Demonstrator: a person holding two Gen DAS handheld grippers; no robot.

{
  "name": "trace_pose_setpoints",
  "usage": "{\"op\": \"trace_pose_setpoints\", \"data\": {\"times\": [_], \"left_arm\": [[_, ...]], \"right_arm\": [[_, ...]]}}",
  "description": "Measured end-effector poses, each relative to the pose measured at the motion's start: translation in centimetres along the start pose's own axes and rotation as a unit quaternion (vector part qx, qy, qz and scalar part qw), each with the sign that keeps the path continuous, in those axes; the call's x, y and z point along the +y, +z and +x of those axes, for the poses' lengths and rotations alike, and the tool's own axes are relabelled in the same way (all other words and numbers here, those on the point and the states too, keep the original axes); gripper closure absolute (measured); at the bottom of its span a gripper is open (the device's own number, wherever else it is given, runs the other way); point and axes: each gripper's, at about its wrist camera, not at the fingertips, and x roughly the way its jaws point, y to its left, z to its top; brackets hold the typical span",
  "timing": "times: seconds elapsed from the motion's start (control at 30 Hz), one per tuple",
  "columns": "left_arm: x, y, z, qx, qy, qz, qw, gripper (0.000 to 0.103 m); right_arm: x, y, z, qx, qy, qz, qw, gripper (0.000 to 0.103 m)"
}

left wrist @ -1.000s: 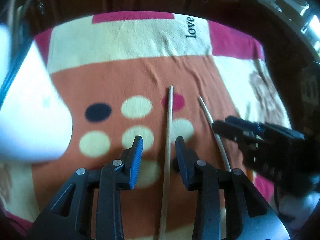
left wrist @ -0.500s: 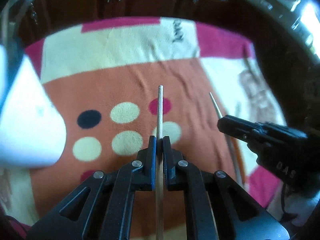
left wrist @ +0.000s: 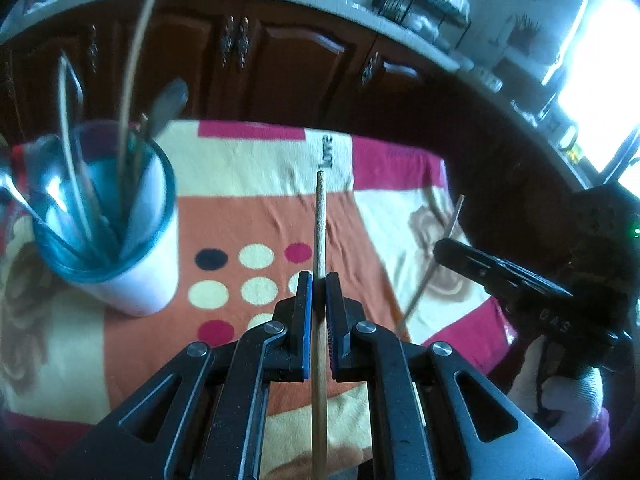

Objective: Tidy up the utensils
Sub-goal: 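Lower the white chopstick into the cup with the right tool while the left tool lowers the wooden one in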

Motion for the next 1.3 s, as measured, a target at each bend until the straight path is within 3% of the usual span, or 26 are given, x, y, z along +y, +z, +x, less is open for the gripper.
{"op": "trace_pose_setpoints", "data": {"times": [0.27, 0.57, 0.77, 0.87, 1.1, 1.3], "left_arm": [[1.5, 2.4, -5.6, -0.048, -0.009, -0.009, 0.9987, 0.098], [6.9, 7.8, -11.1, -0.138, 0.043, -0.034, 0.9889, 0.098], [10.2, 9.8, -10.3, -0.185, 0.091, -0.047, 0.9773, 0.098], [11.7, 9.7, -9.5, -0.195, 0.094, -0.059, 0.9745, 0.098], [13.0, 10.1, -8.3, -0.244, 0.130, -0.059, 0.9591, 0.098], [12.7, 9.6, -6.6, -0.260, 0.160, -0.034, 0.9516, 0.098]], "right_arm": [[4.8, 3.7, -1.5, -0.033, 0.010, -0.050, 0.998, 0.099], [12.2, 9.5, -2.4, -0.074, 0.046, -0.118, 0.989, 0.099], [15.5, 12.0, -0.9, -0.085, 0.080, -0.128, 0.985, 0.099], [16.4, 12.2, 0.6, -0.081, 0.090, -0.129, 0.984, 0.099], [17.3, 11.7, 5.2, -0.056, 0.089, -0.128, 0.986, 0.099], [17.1, 10.8, 7.7, -0.034, 0.083, -0.132, 0.987, 0.099]]}}
